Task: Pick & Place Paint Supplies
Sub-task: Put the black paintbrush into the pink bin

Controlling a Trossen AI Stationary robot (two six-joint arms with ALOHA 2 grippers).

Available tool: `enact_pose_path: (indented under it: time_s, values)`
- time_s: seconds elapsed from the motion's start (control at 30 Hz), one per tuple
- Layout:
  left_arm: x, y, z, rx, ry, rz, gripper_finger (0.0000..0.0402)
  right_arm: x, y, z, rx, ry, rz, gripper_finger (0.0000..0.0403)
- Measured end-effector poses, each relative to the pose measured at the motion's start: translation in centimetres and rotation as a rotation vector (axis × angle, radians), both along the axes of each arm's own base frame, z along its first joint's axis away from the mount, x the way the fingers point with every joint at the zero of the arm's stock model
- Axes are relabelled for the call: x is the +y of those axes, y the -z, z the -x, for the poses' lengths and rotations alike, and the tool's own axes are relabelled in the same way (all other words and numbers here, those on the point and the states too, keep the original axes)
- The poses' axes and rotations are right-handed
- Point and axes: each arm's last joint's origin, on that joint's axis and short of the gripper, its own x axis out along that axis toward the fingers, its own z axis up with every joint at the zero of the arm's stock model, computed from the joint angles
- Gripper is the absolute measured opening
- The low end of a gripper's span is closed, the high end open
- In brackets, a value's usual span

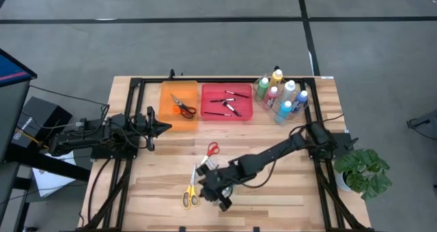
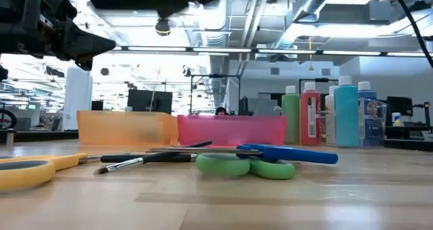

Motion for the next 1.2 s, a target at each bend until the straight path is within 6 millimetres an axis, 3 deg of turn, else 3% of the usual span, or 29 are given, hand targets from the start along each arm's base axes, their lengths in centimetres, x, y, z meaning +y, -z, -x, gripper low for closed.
enact_pose_path:
  time_s: [0.2,0.37,0.47,0.87,1.03,1.2]
  values:
    - [0.0,0.0,0.0,-0.001,0.0,0.0,0.0002,-0.4,-5.3,1.5,-0.115,0.029,0.023,0.0]
    - [0.0,0.0,0.0,-0.001,0.001,0.0,0.0002,-1.7,-5.4,2.0,-0.013,0.088,0.013,0.0002]
    - [0.0,0.0,0.0,-0.002,0.0,0.0,0.0002,-2.1,-3.8,1.3,0.018,0.098,0.034,0.0015]
    - [0.0,0.0,0.0,-0.001,0.0,-0.001,0.0002,-2.1,7.8,-1.9,0.153,0.024,0.036,0.0135]
    - [0.0,0.0,0.0,-0.002,0.0,0.0,0.0002,-2.4,9.0,-2.4,0.146,0.034,0.028,0.0172]
    - [0.0,0.0,0.0,-0.002,0.0,-0.001,0.0002,-2.6,9.1,-2.4,0.161,0.036,0.03,0.0165]
